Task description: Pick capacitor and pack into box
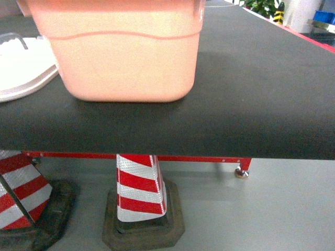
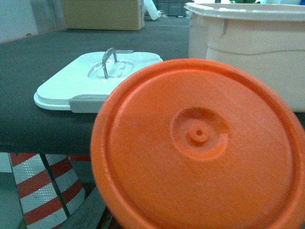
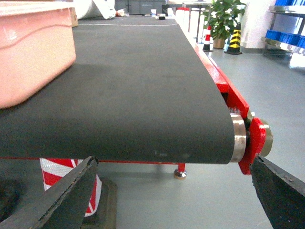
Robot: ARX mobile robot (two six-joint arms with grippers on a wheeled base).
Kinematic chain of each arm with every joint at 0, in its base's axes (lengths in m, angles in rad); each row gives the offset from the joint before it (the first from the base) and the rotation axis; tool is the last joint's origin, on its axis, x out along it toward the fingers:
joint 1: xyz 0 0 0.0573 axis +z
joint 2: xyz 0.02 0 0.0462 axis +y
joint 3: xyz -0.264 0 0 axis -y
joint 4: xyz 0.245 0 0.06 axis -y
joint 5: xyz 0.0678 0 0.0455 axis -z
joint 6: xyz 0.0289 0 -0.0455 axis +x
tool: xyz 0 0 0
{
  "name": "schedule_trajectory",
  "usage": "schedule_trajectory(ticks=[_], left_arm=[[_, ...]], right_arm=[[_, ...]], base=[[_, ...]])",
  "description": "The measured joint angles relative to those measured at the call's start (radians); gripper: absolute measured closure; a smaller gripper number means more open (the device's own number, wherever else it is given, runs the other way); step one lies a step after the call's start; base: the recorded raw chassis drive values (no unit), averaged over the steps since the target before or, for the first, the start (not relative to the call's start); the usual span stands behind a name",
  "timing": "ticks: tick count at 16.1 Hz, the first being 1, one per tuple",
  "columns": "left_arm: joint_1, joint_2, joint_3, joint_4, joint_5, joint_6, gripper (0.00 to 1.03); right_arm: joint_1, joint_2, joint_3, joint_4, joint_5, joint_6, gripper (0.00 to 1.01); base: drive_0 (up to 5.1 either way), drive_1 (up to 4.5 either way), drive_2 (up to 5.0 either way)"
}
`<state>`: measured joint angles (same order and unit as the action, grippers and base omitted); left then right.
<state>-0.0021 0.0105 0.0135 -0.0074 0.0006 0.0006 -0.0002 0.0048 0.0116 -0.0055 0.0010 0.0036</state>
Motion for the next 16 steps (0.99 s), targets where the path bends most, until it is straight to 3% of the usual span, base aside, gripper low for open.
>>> schedule_trajectory(ticks=[16], left_arm=[[0.000, 0.000, 0.000, 0.001, -0.001, 0.000, 0.59]], right_arm=[[0.000, 0.000, 0.000, 0.000, -0.001, -0.001, 0.03]], base=[[0.0, 0.00, 0.0]])
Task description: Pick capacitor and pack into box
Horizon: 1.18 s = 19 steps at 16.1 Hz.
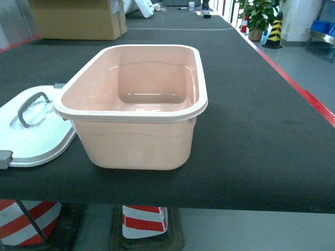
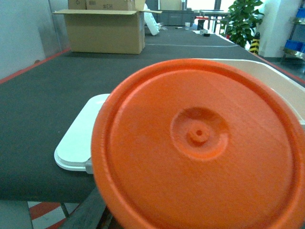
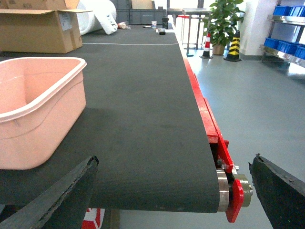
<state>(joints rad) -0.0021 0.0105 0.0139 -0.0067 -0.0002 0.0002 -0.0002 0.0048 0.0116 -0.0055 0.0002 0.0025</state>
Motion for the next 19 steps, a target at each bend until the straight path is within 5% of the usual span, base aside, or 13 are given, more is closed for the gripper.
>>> schedule_trajectory(ticks=[9, 10, 11, 13, 14, 17, 19], left_arm=[[0.000, 0.000, 0.000, 0.000, -0.001, 0.000, 0.59], [-0.054, 0.058, 0.001, 0.037, -0.125, 0.003, 0.59], [-0.076, 0.098, 0.001, 0.078, -0.166, 0.001, 0.59], [-0.168, 0.397, 0.003, 0.359, -0.311, -0.007, 0.59], [-0.204, 0.602, 0.034, 0.550, -0.333, -0.013, 0.59], [-0.293, 1.144, 0.328, 0.934, -0.293, -0.027, 0.59], [-0.344, 1.459, 0.558, 0.952, -0.266, -0.024, 0.59]], right_arm=[[0.000, 0.000, 0.000, 0.000, 0.000, 0.000, 0.03], [0.000, 0.000, 0.000, 0.000, 0.001, 0.000, 0.03], [0.000, 0.000, 0.000, 0.000, 0.001, 0.000, 0.03], [0.000, 0.000, 0.000, 0.000, 0.000, 0.000, 0.03], [0.000, 0.000, 0.000, 0.000, 0.000, 0.000, 0.03], [0.000, 0.000, 0.000, 0.000, 0.000, 0.000, 0.03], [0.000, 0.000, 0.000, 0.000, 0.000, 0.000, 0.03]], base=[[0.0, 0.00, 0.0], [0.0, 0.00, 0.0], [0.0, 0.00, 0.0], [0.0, 0.00, 0.0], [0.0, 0.00, 0.0], [0.0, 0.00, 0.0], [0.0, 0.00, 0.0]])
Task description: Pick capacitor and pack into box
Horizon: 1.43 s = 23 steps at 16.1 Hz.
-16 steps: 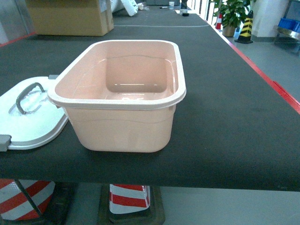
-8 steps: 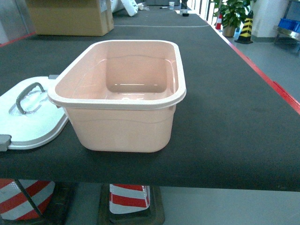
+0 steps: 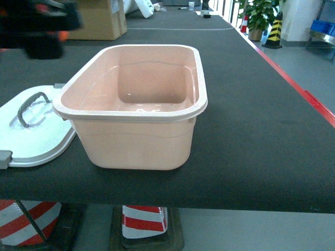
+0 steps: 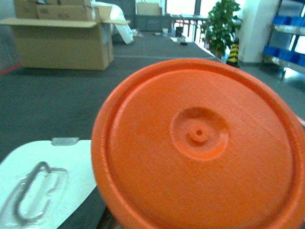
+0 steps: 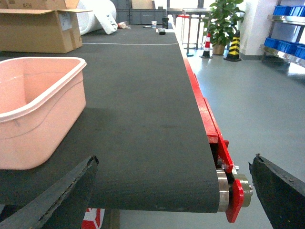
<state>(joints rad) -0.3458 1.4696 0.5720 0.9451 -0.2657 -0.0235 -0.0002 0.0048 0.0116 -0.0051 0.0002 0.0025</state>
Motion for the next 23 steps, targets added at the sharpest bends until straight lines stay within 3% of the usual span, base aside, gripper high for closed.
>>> schedule_trajectory(ticks=[4, 6, 9, 11, 13, 15, 16, 19, 23], left_arm=[[-0.027, 0.428, 0.381, -0.090, 0.016, -0.005, 0.59], [-0.034, 0.491, 0.417, -0.066, 0.027, -0.007, 0.41], [-0.029, 0.372, 0.319, -0.050, 0.035, -0.006, 0.06], [0.069, 0.202, 0.221, -0.060, 0.082, -0.002, 0.05], [0.236, 0.077, 0.141, -0.077, 0.154, 0.006, 0.05], [0.382, 0.086, 0.117, -0.060, 0.242, 0.029, 0.05], [0.429, 0.134, 0.120, -0.060, 0.267, 0.036, 0.05], [0.509, 0.319, 0.216, -0.060, 0.304, 0.050, 0.05], [0.553, 0.611, 0.455, -0.130, 0.365, 0.054, 0.05]], right_arm=[[0.000, 0.000, 0.000, 0.000, 0.000, 0.000, 0.03], [0.000, 0.000, 0.000, 0.000, 0.000, 0.000, 0.03], [0.000, 0.000, 0.000, 0.000, 0.000, 0.000, 0.03], [0.000, 0.000, 0.000, 0.000, 0.000, 0.000, 0.03], [0.000, 0.000, 0.000, 0.000, 0.000, 0.000, 0.03], [0.000, 0.000, 0.000, 0.000, 0.000, 0.000, 0.03], [0.000, 0.000, 0.000, 0.000, 0.000, 0.000, 0.03], [0.000, 0.000, 0.000, 0.000, 0.000, 0.000, 0.03], [0.000, 0.000, 0.000, 0.000, 0.000, 0.000, 0.03]], base=[[0.0, 0.00, 0.0], [0.0, 0.00, 0.0], [0.0, 0.00, 0.0], [0.0, 0.00, 0.0], [0.0, 0.00, 0.0], [0.0, 0.00, 0.0], [0.0, 0.00, 0.0], [0.0, 0.00, 0.0], [0.0, 0.00, 0.0]])
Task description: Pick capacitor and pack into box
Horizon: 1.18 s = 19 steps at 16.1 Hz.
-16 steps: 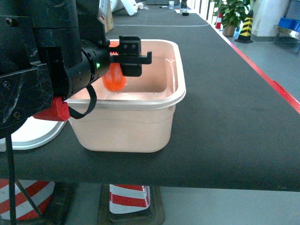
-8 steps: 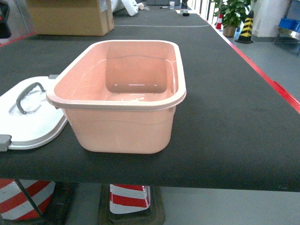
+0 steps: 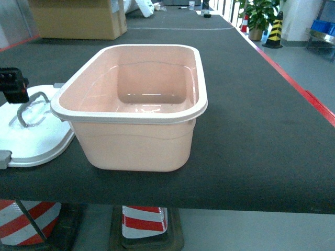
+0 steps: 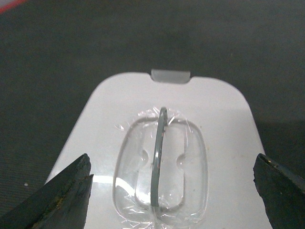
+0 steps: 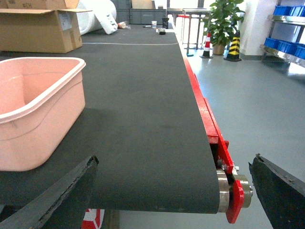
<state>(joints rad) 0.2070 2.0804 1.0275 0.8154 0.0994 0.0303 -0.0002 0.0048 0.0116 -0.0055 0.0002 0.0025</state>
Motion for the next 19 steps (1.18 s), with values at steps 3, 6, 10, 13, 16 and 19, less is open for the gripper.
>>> schedule_trajectory(ticks=[3, 6, 10, 13, 16, 19], left_arm=[[0.006, 0.161, 0.139, -0.060, 0.029, 0.032, 0.05], [0.006, 0.219, 0.209, -0.120, 0.037, 0.054, 0.05], [0.006, 0.233, 0.228, -0.140, 0.040, 0.063, 0.08], [0.009, 0.240, 0.238, -0.156, 0.041, 0.068, 0.24], [0.019, 0.241, 0.250, -0.165, 0.048, 0.082, 0.83], [0.023, 0.241, 0.249, -0.153, 0.061, 0.083, 1.01]], right_arm=[[0.000, 0.000, 0.000, 0.000, 0.000, 0.000, 0.03], [0.000, 0.000, 0.000, 0.000, 0.000, 0.000, 0.03], [0.000, 0.000, 0.000, 0.000, 0.000, 0.000, 0.03], [0.000, 0.000, 0.000, 0.000, 0.000, 0.000, 0.03], [0.000, 0.000, 0.000, 0.000, 0.000, 0.000, 0.03], [0.000, 0.000, 0.000, 0.000, 0.000, 0.000, 0.03]], base=[[0.0, 0.00, 0.0], [0.0, 0.00, 0.0], [0.0, 0.00, 0.0], [0.0, 0.00, 0.0], [0.0, 0.00, 0.0], [0.0, 0.00, 0.0]])
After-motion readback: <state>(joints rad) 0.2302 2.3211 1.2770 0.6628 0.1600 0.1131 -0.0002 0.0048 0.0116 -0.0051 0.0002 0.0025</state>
